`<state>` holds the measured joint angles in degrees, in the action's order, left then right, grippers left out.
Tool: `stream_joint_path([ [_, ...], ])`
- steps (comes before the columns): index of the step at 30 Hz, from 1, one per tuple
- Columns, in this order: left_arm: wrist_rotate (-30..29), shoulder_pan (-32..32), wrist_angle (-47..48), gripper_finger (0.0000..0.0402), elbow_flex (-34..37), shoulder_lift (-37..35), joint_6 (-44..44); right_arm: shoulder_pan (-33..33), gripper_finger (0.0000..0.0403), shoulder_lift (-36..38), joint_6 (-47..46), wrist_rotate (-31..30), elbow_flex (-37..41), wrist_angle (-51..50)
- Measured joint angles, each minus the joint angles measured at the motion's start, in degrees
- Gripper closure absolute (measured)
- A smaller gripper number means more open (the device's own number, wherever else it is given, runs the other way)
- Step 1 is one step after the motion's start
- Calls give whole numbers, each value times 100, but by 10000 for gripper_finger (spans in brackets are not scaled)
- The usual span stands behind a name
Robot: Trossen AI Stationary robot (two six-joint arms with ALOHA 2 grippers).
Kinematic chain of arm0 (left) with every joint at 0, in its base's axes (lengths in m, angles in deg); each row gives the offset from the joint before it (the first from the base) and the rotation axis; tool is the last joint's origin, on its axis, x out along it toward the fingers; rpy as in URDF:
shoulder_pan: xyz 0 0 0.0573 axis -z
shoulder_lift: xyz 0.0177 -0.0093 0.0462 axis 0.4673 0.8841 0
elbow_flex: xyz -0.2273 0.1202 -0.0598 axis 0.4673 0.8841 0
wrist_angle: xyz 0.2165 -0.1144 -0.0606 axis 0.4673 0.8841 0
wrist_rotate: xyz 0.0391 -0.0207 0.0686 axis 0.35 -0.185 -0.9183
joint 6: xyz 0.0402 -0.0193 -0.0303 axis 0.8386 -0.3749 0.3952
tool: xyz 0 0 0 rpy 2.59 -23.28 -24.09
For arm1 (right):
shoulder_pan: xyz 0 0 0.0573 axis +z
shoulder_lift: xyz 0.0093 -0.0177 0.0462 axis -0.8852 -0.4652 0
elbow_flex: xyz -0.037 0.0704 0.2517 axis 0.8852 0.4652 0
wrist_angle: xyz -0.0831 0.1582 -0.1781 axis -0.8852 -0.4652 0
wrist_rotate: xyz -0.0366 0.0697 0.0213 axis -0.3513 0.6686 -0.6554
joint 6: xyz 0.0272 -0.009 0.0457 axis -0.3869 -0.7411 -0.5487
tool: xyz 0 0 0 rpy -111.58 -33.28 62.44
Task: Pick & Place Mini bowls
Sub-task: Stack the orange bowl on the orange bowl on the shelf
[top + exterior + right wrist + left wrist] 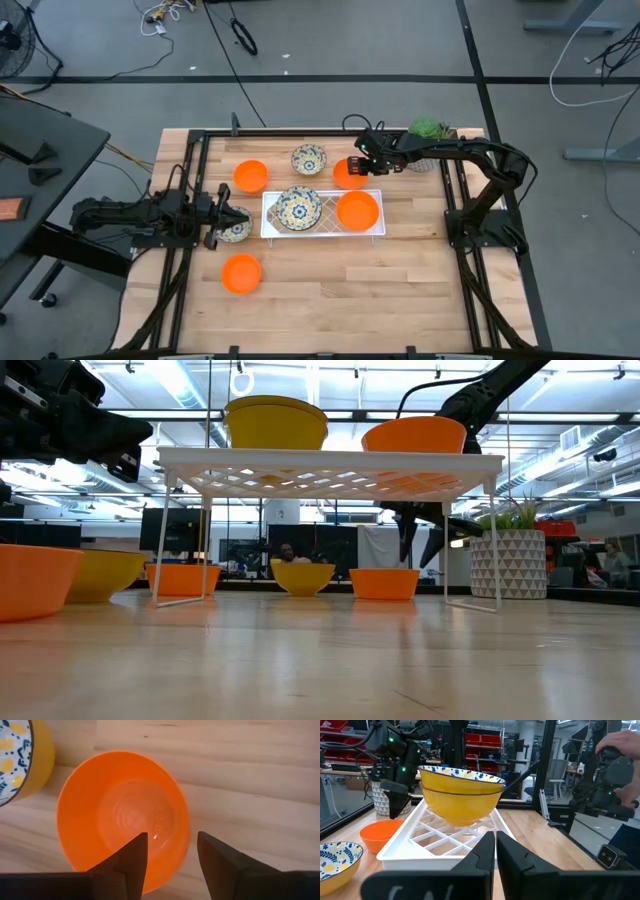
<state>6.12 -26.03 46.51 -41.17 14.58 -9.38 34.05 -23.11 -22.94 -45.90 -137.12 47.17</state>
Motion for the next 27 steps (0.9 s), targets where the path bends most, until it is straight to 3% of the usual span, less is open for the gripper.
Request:
stream_joint_path([
  [15,-2,1,2,378,1,-1,-2,17,233,-184,-50,-17,17,-3],
  [27,-2,1,2,378,2,0,-2,20,297,-223,-50,108,17,-113],
])
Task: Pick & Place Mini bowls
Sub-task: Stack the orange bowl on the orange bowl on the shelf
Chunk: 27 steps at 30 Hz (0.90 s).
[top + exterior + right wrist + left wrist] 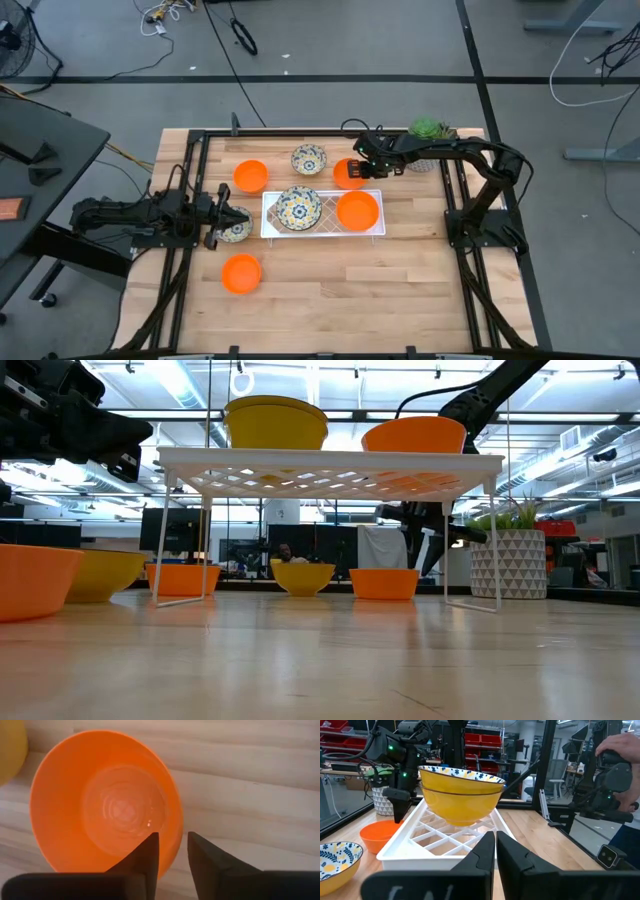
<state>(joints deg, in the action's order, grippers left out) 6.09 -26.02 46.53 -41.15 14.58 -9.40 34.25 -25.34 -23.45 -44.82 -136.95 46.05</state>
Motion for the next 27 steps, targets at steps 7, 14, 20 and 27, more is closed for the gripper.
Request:
stream_joint_path([
  [7,0,1,0,378,0,-1,2,-2,337,-13,0,-1,0,-3],
  [14,0,0,0,378,-2,-1,2,-2,372,-13,0,-2,-2,-10],
  [20,0,1,0,378,-1,0,0,0,394,-13,21,-2,-2,-7],
  [27,0,1,0,378,0,0,0,-1,401,-13,46,-9,-2,-12],
])
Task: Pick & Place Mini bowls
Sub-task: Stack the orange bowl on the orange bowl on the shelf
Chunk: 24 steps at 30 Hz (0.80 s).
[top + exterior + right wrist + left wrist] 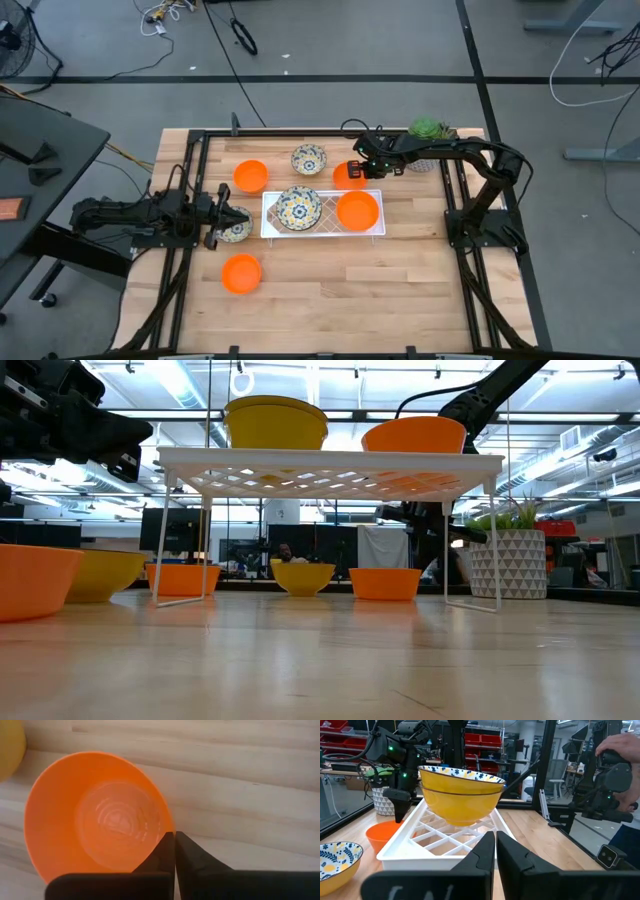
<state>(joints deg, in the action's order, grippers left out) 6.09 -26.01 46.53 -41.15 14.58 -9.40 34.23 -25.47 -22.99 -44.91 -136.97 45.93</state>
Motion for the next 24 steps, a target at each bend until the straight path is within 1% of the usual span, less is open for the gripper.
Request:
stream_joint_path([
  [5,0,-1,-1,378,0,-1,0,1,401,0,134,-113,0,0],
  [13,0,0,-1,378,-1,0,0,-3,402,24,192,-92,0,-7],
  [24,0,-2,-2,378,-2,-2,0,-118,403,336,257,-55,0,0],
])
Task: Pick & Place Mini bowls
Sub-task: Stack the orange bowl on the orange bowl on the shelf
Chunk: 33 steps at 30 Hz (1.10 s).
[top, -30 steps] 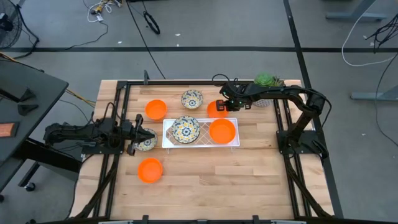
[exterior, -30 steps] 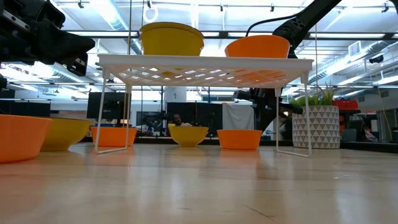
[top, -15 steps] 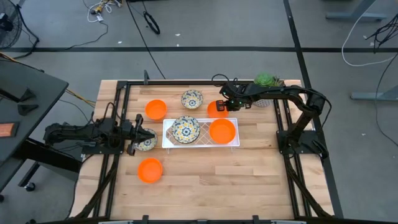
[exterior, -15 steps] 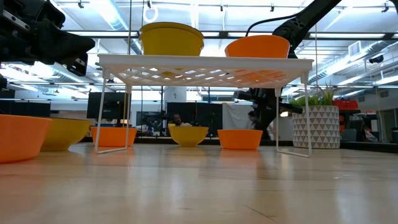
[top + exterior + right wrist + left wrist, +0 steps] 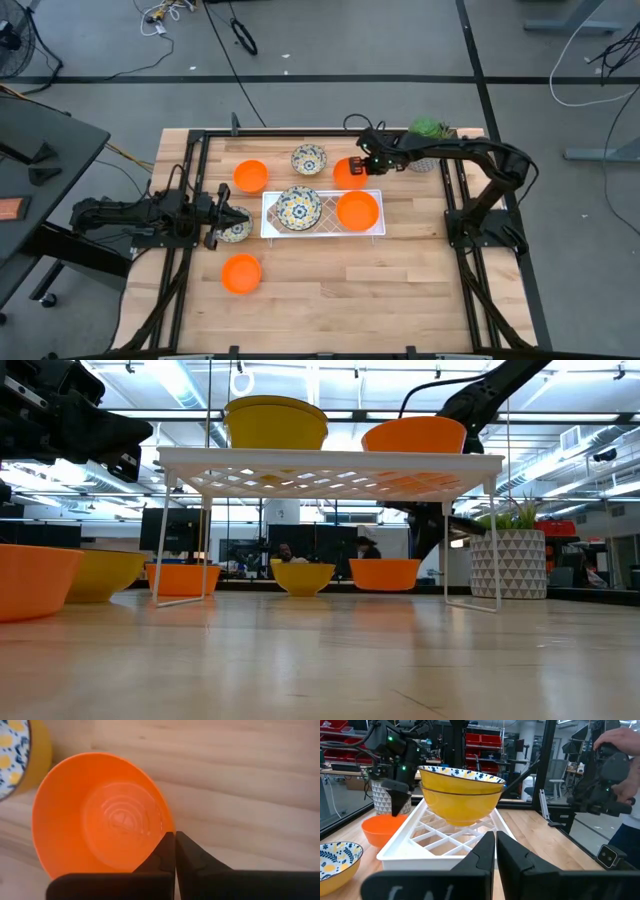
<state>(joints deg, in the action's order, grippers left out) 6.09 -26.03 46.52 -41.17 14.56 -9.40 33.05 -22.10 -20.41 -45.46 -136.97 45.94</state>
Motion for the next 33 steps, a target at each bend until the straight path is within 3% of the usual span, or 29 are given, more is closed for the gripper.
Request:
stream_joint_path([
  [24,0,0,2,378,0,0,0,-635,403,1393,428,207,-8,-511],
  [33,0,2,2,378,0,0,2,-632,403,1578,962,258,-632,-1414],
])
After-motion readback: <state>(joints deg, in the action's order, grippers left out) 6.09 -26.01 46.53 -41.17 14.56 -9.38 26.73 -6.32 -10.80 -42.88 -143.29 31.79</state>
